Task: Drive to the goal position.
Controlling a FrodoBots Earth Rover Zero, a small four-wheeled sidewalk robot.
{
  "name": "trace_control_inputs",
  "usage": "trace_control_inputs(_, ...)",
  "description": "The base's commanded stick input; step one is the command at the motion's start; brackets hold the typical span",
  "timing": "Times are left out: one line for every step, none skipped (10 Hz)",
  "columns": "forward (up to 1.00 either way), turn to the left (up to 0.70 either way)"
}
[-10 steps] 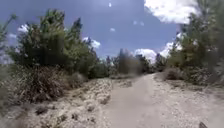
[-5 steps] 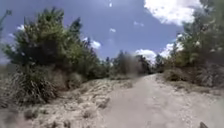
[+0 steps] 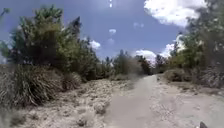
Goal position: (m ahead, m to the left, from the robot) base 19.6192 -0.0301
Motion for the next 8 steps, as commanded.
trace_control_inputs(0.45,0.00)
trace_control_inputs(0.45,0.00)
trace_control_inputs(0.45,0.00)
trace_control_inputs(0.45,0.00)
trace_control_inputs(0.45,0.00)
trace_control_inputs(0.45,0.00)
trace_control_inputs(0.45,0.00)
trace_control_inputs(0.45,0.00)
